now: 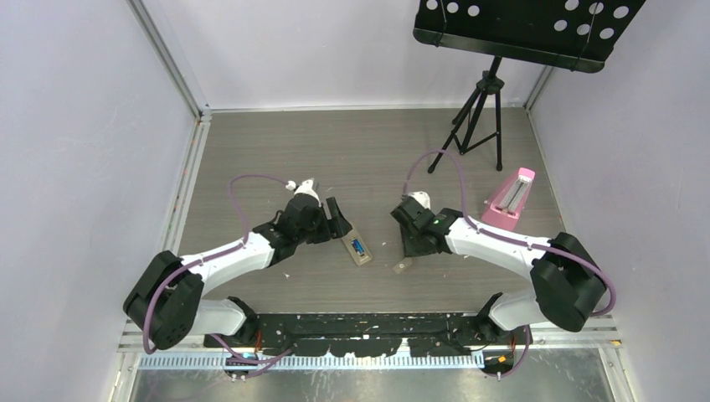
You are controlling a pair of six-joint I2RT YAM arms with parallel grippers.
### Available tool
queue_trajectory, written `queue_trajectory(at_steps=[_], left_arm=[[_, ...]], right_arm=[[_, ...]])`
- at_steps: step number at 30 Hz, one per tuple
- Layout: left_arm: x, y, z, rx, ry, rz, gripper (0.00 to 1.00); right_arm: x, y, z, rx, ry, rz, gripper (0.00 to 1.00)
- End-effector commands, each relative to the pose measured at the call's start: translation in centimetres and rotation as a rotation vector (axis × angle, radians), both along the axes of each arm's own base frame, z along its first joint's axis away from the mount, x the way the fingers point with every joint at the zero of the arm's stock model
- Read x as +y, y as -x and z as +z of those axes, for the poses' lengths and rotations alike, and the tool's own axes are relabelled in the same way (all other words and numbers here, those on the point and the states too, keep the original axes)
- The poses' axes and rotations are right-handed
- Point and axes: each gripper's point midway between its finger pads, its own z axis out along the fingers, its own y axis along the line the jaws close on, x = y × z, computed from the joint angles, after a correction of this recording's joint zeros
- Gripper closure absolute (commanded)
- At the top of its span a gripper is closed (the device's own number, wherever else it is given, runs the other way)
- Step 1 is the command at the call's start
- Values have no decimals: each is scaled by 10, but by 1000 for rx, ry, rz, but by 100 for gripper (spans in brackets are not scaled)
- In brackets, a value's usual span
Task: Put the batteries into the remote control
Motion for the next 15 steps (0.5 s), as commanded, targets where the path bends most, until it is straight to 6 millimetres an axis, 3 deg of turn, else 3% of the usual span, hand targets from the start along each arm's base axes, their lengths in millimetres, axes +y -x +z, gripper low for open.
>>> queue_trajectory(at_steps=[1, 15], left_arm=[[-14, -10, 38, -102, 63, -52, 25], [-17, -9, 54, -110, 135, -105, 25]], right_arm=[[-8, 6, 4, 32, -38, 47, 61], [-1, 5, -12, 90, -29, 95, 69]])
